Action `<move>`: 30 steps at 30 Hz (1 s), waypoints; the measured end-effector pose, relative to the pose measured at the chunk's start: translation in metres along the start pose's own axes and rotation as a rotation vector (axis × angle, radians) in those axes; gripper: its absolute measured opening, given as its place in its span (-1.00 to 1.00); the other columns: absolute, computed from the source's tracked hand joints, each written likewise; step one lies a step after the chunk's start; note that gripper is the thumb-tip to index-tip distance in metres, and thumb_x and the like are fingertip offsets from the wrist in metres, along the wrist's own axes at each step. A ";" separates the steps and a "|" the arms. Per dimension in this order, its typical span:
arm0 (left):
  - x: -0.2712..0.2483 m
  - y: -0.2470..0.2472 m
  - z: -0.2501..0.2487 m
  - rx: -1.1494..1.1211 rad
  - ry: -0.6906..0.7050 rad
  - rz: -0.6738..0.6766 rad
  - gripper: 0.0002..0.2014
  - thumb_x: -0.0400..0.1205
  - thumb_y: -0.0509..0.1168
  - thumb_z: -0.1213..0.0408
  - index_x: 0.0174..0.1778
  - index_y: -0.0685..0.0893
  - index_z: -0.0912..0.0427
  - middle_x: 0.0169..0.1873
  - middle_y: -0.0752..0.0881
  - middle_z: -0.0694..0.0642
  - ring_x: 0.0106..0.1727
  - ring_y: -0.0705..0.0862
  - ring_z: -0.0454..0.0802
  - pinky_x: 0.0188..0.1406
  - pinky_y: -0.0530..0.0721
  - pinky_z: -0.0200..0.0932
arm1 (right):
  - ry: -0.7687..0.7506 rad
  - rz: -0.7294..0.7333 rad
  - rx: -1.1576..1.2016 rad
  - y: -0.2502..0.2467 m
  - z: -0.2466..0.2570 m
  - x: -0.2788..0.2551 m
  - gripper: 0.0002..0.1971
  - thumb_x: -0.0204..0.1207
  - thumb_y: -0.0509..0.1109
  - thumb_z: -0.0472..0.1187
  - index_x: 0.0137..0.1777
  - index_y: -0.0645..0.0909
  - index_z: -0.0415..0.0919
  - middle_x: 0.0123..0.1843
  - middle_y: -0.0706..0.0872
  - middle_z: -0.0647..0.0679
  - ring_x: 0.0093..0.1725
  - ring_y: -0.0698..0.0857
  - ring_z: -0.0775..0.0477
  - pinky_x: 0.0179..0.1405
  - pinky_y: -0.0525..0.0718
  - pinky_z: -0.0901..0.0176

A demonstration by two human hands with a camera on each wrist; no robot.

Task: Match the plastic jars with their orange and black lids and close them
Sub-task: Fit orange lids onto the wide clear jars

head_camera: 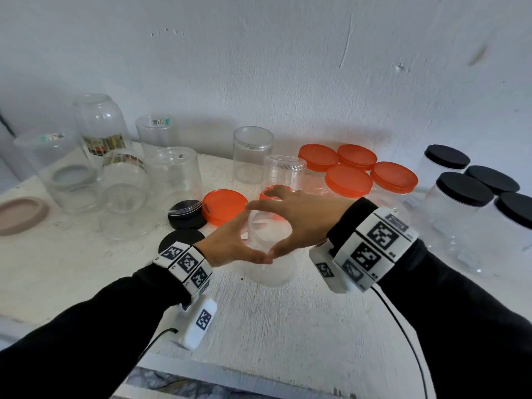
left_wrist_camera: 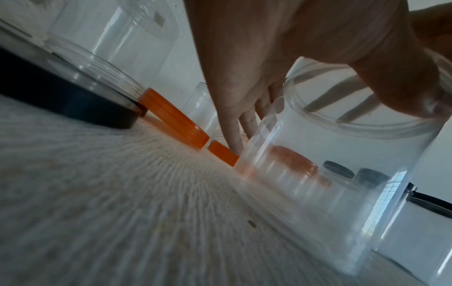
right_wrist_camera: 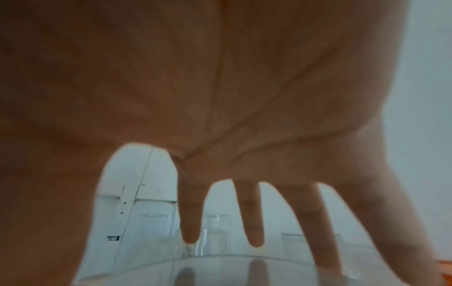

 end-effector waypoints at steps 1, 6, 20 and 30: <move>0.000 -0.001 0.001 0.003 -0.003 -0.003 0.03 0.14 0.63 0.03 0.52 0.25 -0.11 0.35 0.54 -0.15 0.41 0.45 -0.22 0.46 0.40 0.01 | -0.019 0.016 0.014 0.000 -0.001 -0.001 -0.11 0.37 0.47 0.19 0.59 0.01 0.28 0.62 0.10 0.00 0.54 0.27 -0.15 0.40 0.38 -0.06; 0.001 -0.002 0.002 0.017 0.007 0.005 -0.02 0.21 0.65 0.21 0.51 0.27 -0.06 0.35 0.54 -0.14 0.40 0.46 -0.26 0.38 0.42 -0.19 | -0.030 -0.093 0.012 -0.003 -0.002 0.001 -0.21 0.28 0.46 0.30 0.51 0.22 0.33 0.37 0.41 0.01 0.31 0.46 -0.05 0.16 0.49 0.11; 0.001 -0.002 -0.004 0.061 0.057 0.050 0.04 0.13 0.62 -0.06 0.51 0.27 -0.06 0.36 0.53 -0.14 0.42 0.45 -0.20 0.48 0.39 0.04 | 0.097 -0.190 -0.014 0.001 0.001 -0.001 -0.20 0.27 0.41 0.35 0.52 0.23 0.29 0.35 0.45 0.01 0.27 0.49 -0.06 0.03 0.46 0.16; -0.014 -0.051 -0.022 0.258 0.087 0.023 -0.32 0.33 0.55 0.05 0.36 0.45 -0.04 0.26 0.60 -0.13 0.29 0.56 -0.20 0.34 0.53 -0.07 | 0.168 -0.329 0.178 0.003 -0.002 -0.006 -0.20 0.24 0.46 0.33 0.50 0.25 0.33 0.39 0.38 0.10 0.35 0.43 -0.01 0.24 0.45 0.08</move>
Point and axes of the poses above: each hand's wrist, its own x-axis towards the middle knuckle, its own y-axis out of the palm, z = x × y, the point moved 5 cm from there along x, towards the middle knuckle
